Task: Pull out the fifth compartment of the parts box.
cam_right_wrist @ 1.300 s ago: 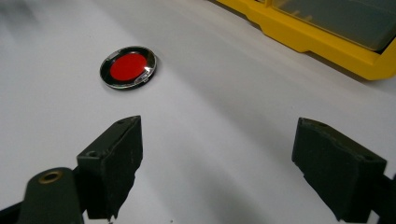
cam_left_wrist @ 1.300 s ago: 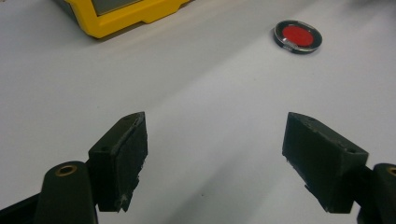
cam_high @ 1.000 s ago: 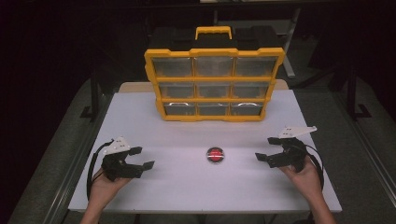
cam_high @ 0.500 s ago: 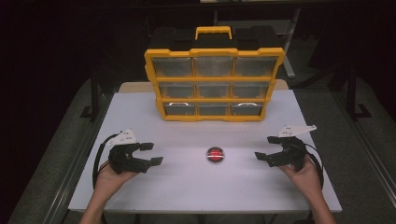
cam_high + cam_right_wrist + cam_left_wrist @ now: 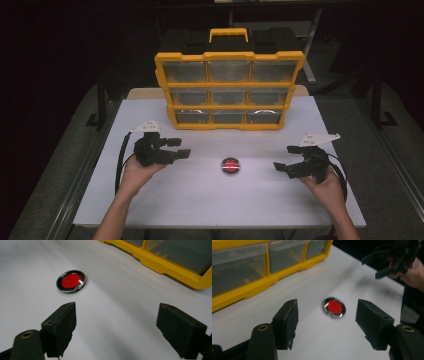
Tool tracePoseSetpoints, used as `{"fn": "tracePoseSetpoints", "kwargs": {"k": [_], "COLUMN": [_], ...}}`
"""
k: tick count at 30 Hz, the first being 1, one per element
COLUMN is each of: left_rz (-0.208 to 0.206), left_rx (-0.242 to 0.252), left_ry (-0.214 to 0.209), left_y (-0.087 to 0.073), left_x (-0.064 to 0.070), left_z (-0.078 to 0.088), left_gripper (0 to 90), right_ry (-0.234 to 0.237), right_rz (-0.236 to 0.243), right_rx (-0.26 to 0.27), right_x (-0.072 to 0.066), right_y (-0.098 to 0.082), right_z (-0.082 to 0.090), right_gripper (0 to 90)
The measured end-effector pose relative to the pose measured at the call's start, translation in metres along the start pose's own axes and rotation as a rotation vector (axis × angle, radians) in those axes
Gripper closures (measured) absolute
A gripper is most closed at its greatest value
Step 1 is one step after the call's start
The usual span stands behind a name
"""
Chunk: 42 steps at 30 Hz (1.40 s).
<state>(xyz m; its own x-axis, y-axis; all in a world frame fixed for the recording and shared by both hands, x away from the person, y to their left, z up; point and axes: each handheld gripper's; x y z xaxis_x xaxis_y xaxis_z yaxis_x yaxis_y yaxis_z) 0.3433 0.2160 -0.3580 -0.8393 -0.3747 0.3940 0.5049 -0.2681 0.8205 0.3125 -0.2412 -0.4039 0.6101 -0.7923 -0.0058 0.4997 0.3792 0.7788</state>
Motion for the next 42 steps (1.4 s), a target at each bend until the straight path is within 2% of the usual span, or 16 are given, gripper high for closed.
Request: {"fn": "tracePoseSetpoints", "kwargs": {"k": [2, 6, 9, 12, 14, 16, 18, 21, 22, 24, 27, 29, 31, 33, 42], "left_rz": [0.038, 0.084, 0.123, 0.144, 0.163, 0.185, 0.216, 0.246, 0.274, 0.293, 0.35, 0.366, 0.361, 0.35, 0.369], "left_rx": [0.014, 0.065, 0.116, 0.15, 0.181, 0.22, 0.266, 0.294, 0.308, 0.319, 0.359, 0.368, 0.369, 0.377, 0.425], "left_ry": [-0.002, -0.002, -0.017, -0.029, -0.024, -0.036, -0.037, -0.03, -0.028, -0.041, -0.069, -0.078, -0.079, -0.065, -0.004], "left_y": [0.007, 0.017, 0.026, 0.035, 0.04, 0.046, 0.052, 0.06, 0.062, 0.064, 0.068, 0.071, 0.074, 0.078, 0.095], "left_x": [-0.004, -0.01, -0.015, -0.019, -0.021, -0.025, -0.027, -0.033, -0.035, -0.039, -0.044, -0.046, -0.045, -0.044, -0.04], "left_z": [-0.006, -0.016, -0.027, -0.04, -0.048, -0.054, -0.06, -0.07, -0.073, -0.078, -0.086, -0.092, -0.096, -0.1, -0.114], "left_gripper": [39.2, 43.2, 44.2, 45.6, 46.9, 48.4, 52.2, 54.9, 56.6, 58.8, 61.5, 63.0, 63.4, 64.6, 71.3], "right_ry": [0.001, 0.004, 0.005, 0.006, 0.006, 0.006, 0.007, 0.009, 0.01, 0.012, 0.016, 0.016, 0.016, 0.018, 0.024], "right_rz": [0.003, 0.014, 0.009, 0.014, 0.015, 0.013, 0.011, 0.012, 0.01, 0.01, 0.008, 0.014, 0.01, 0.007, -0.004], "right_rx": [-0.002, -0.002, -0.004, -0.001, -0.002, -0.001, 0.003, 0.01, 0.008, 0.008, 0.011, 0.014, 0.016, 0.018, 0.036], "right_x": [-0.001, -0.001, -0.001, 0.0, -0.001, -0.001, -0.001, 0.0, 0.0, -0.001, -0.001, 0.0, 0.0, 0.001, 0.003], "right_y": [0.0, 0.0, 0.0, 0.0, 0.0, 0.0, 0.0, 0.0, 0.001, 0.001, 0.001, 0.001, 0.001, 0.0, 0.001], "right_z": [0.0, -0.001, -0.002, -0.002, -0.002, -0.002, -0.002, -0.002, -0.002, -0.002, -0.002, -0.002, -0.001, -0.001, 0.001], "right_gripper": [15.4, 15.4, 15.5, 15.4, 15.4, 15.5, 15.4, 15.5, 15.5, 15.5, 15.5, 15.5, 15.5, 15.5, 15.6]}}
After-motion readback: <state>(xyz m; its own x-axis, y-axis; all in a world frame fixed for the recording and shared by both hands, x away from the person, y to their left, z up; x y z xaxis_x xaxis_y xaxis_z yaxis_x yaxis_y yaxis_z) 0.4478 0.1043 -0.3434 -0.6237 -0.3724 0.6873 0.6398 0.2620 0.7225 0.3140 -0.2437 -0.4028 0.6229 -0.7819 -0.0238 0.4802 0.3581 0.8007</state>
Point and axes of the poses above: each handheld gripper's, and its own axes: z roughly backward along the jaws, y roughly out of its top, x roughly to its right, and after that the axes turned 11 degrees about -y, right-handed
